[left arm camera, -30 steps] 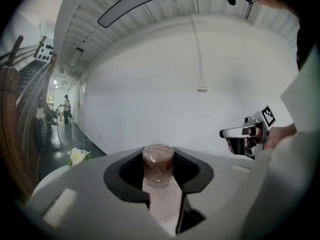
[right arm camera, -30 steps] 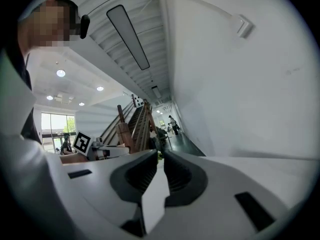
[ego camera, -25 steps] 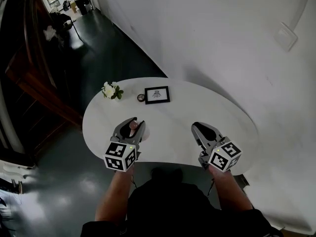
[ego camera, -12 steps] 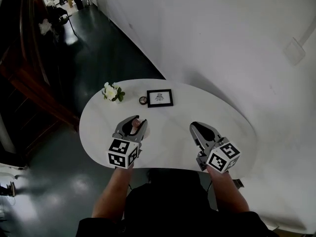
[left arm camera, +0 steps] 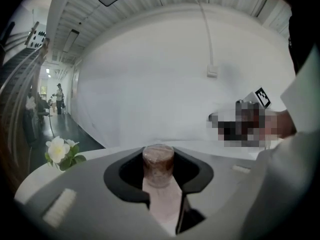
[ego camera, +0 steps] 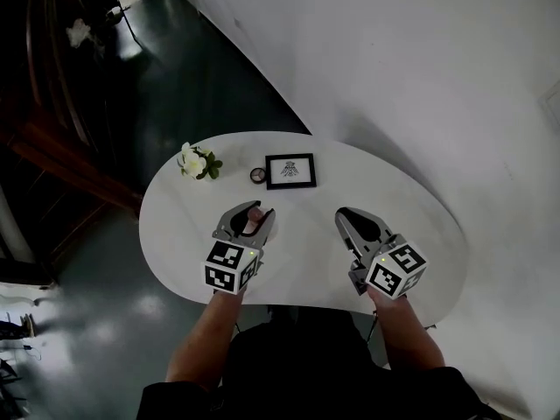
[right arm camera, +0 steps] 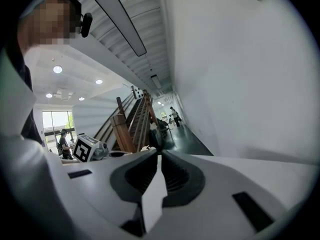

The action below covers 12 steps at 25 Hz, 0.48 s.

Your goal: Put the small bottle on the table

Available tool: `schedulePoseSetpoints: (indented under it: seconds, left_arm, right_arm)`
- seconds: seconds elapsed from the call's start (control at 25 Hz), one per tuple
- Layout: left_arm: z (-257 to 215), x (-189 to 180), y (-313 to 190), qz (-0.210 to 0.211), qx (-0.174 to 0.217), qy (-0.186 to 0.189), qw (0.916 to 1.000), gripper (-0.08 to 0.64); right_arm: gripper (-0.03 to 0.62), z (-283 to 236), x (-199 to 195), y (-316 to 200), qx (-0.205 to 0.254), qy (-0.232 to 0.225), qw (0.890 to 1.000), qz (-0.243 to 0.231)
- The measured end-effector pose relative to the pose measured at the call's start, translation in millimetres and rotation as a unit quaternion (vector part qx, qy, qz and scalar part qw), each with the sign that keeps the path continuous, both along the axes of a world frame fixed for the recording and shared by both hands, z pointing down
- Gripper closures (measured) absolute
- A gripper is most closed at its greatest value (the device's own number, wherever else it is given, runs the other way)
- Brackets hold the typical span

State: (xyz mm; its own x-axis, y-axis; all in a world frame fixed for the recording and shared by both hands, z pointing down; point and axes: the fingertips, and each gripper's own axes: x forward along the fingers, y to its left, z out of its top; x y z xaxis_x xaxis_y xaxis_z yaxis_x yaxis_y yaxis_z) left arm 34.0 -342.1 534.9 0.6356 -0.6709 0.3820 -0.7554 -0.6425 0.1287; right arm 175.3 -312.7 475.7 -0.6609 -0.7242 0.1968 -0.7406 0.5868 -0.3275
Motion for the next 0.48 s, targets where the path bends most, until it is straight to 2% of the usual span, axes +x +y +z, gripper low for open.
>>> schedulePoseSetpoints:
  seconds: [0.48]
  left_arm:
    - [55, 20, -38, 0.006, -0.036, -0.019, 0.9992, 0.424]
  right_arm:
    - [0.58, 36, 8, -27, -0.044, 0.007, 0.999, -0.017]
